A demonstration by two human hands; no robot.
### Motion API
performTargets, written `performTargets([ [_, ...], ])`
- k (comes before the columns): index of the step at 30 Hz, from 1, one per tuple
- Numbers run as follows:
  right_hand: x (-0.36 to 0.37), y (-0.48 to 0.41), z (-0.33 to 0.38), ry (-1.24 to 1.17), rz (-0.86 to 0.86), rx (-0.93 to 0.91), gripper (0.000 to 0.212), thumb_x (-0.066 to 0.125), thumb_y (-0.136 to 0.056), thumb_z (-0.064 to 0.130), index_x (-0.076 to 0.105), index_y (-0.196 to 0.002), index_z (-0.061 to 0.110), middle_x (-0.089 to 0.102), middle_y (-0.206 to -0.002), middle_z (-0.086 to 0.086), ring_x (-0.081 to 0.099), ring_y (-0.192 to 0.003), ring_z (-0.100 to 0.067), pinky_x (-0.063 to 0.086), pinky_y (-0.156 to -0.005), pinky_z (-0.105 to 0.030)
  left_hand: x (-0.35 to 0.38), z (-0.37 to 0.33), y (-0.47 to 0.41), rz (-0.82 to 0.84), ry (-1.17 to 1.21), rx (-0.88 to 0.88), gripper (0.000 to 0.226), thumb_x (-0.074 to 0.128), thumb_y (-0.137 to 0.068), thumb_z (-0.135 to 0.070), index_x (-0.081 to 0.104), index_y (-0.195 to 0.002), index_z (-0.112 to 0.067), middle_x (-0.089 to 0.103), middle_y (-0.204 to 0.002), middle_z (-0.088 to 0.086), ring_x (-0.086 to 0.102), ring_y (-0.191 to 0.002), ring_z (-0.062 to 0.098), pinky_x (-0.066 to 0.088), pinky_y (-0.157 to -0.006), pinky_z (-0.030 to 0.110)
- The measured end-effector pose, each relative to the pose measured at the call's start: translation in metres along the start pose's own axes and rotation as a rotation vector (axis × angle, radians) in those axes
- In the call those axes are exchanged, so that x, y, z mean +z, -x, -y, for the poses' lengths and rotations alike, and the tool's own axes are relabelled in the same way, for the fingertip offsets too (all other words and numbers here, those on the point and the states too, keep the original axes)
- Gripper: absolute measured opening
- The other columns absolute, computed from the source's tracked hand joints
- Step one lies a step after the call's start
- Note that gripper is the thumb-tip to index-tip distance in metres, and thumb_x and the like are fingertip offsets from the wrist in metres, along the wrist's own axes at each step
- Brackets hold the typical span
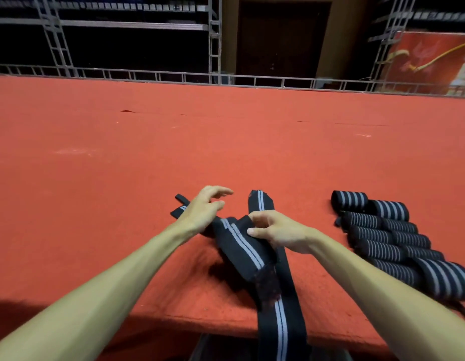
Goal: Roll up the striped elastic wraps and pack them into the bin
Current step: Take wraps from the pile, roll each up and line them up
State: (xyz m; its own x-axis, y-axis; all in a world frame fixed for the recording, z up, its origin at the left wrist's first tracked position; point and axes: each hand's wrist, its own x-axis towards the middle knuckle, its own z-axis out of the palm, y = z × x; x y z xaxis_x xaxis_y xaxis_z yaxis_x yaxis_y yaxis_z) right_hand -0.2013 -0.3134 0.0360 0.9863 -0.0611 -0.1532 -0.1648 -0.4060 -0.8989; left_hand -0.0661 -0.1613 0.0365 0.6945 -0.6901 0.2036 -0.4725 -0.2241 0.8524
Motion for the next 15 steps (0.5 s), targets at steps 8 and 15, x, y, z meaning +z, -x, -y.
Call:
performTargets([
  [8,-0.051,0.034,0.021,0.175,-0.015,-0.011,0.010,0.066,-0.090,0.017,0.071,-0.097,0.012,0.067,-0.087,0.006,0.059,-0.079,-0.002,0.046,-0.075,-0.016,0.021,-0.021,-0.005,0.518,0.035,0.027,0.006,0.062,-0.089,-0.016,0.065,-0.084,-0.018,0.063,-0.080,-0.009,0.056,-0.075,0.001,0.040,-0.076,0.017],
  [15,-0.079,0.065,0.003,0.785,-0.052,0.183,0.018,0.079,-0.076,0.027,0.073,-0.083,0.012,0.061,-0.064,0.006,0.054,-0.060,-0.008,0.042,-0.058,-0.020,0.040,-0.028,-0.006,0.355,-0.497,0.267,0.013,0.059,-0.091,-0.038,0.058,-0.084,-0.028,0.053,-0.066,-0.016,0.048,-0.063,0.001,0.041,-0.065,0.028],
])
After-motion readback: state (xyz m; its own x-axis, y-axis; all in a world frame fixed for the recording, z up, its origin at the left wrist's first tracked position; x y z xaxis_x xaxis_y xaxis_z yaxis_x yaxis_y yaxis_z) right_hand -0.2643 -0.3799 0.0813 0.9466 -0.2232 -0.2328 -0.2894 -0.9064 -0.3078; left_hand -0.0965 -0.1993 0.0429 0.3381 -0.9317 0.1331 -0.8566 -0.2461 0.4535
